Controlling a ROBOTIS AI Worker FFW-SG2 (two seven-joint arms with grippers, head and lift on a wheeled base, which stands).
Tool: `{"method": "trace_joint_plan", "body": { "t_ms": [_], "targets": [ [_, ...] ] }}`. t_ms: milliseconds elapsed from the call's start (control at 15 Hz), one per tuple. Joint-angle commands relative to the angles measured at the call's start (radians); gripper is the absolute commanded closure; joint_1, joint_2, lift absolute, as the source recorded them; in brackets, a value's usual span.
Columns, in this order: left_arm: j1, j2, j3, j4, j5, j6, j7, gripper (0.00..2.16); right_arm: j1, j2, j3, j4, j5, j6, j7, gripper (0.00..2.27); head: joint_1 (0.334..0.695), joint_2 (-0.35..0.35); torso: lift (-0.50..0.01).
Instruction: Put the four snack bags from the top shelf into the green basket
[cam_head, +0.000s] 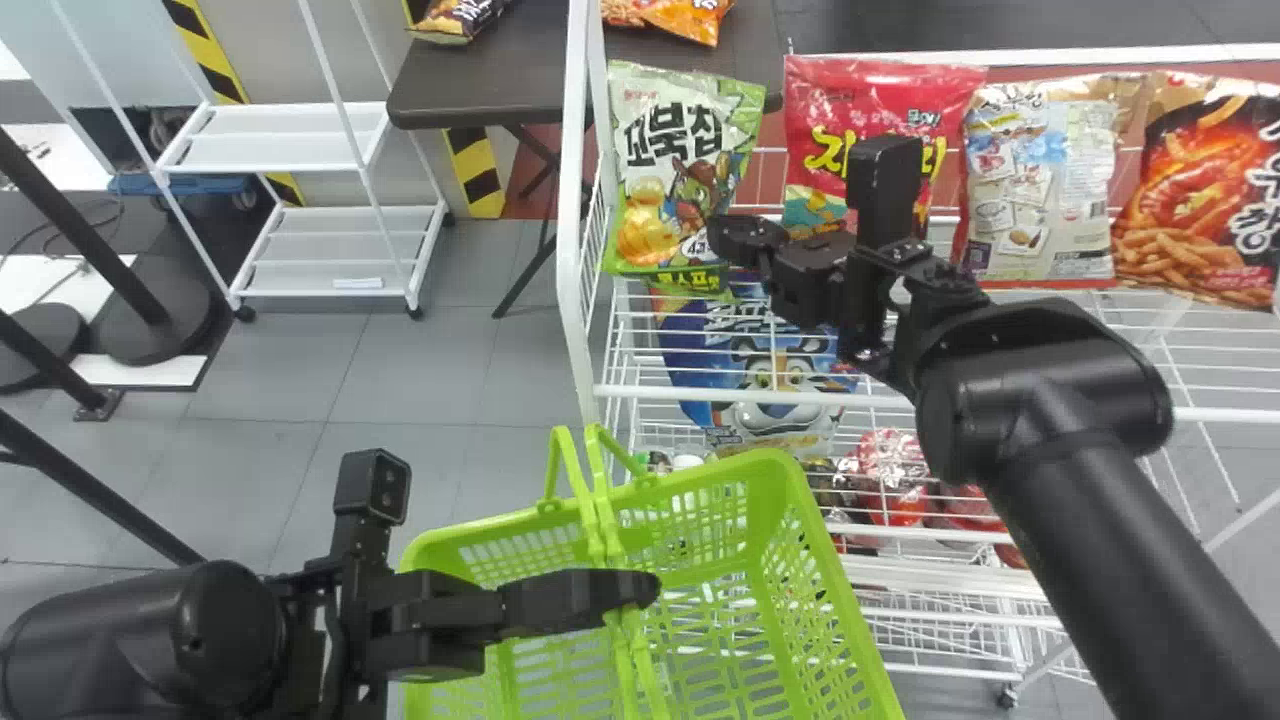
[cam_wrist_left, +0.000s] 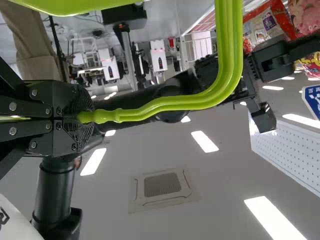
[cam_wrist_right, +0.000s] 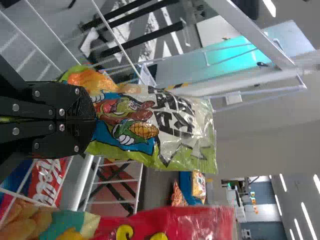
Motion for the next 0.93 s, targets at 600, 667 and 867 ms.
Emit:
{"method": "trace_joint_plan", "body": {
  "t_ms": [600, 667, 867],
  "targets": [
    [-0.127, 0.015, 0.014, 0.123, -0.017, -0.021, -0.011, 2.15, 0.563, 0.001, -0.317, -0.94, -0.076, 0.505, 0.002, 2.25, 0.695, 0.019, 0.0],
    [-0.135, 0.015, 0.012, 0.13, -0.02, -0.021, -0.011, 2.15, 0.611, 0.001, -0.343, -1.015, -0.125, 0.582, 0.002, 2.25, 0.695, 0.007, 0.0],
    [-0.14, 0.012, 0.009, 0.133, -0.023, -0.021, -0.011, 2.15, 0.726, 0.001, -0.363, -1.172, -0.196, 0.76, 0.004, 2.25, 0.695, -0.017, 0.0]
  ]
}}
